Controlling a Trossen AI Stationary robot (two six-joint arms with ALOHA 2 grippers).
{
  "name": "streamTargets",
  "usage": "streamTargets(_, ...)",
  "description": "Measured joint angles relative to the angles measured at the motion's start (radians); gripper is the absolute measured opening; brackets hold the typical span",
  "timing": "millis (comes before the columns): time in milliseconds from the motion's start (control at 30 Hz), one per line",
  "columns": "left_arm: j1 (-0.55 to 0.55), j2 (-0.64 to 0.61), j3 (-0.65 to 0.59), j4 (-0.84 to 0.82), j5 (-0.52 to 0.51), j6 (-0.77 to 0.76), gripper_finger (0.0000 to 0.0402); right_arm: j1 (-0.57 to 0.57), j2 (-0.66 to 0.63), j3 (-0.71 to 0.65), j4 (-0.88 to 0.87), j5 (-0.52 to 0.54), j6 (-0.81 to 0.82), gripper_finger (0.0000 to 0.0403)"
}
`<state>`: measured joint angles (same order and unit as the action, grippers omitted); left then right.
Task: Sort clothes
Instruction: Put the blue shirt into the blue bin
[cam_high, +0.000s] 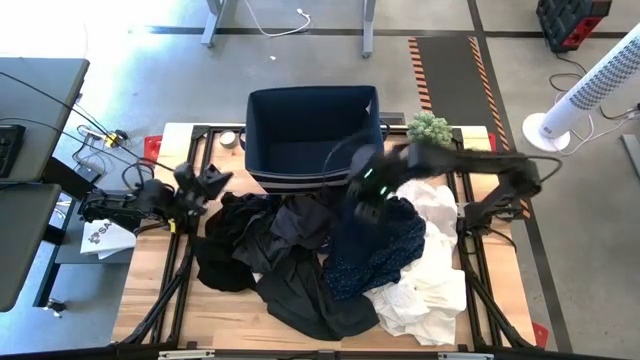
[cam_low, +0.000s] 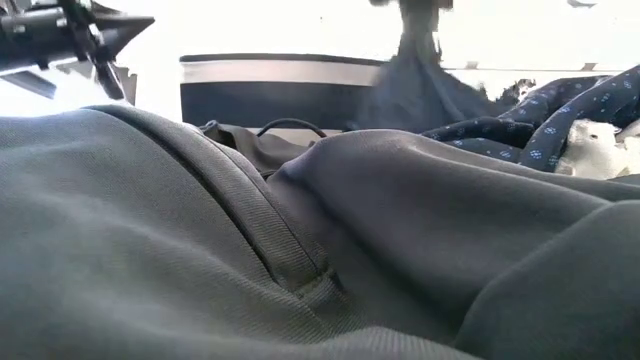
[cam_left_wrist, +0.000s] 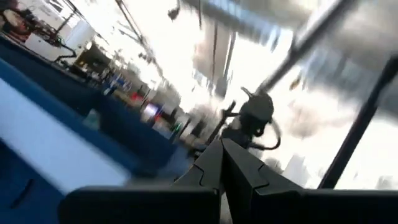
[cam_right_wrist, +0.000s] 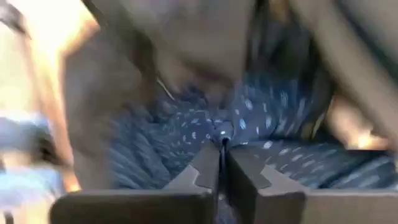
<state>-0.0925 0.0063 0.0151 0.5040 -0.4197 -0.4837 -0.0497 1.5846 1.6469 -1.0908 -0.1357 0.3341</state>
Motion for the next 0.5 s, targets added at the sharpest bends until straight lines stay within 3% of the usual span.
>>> streamTargets(100,0.0,0.0,0.0,0.11,-0.088,-0.069,0.0003,-0.033,-0.043,0.221,0.046,0.003,-0.052,0.0007)
streamTargets(200,0.0,0.0,0.0,0.184,-0.167,-0.132,0.0003,-0.076,-0.049,0.425,0.204,0.057,-0.091,0.0006)
streamTargets(333,0.0,0.0,0.0,0.199,-0.231,-0.141,0.0003,-0.137,-0.019,0.615,0.57,0.167,-0.163,0.0004)
streamTargets(500,0.0,0.0,0.0,0.18,-0.245,-0.141,0.0003,-0.22,0.058,0.709,1.13,0.157,-0.279,0.0002)
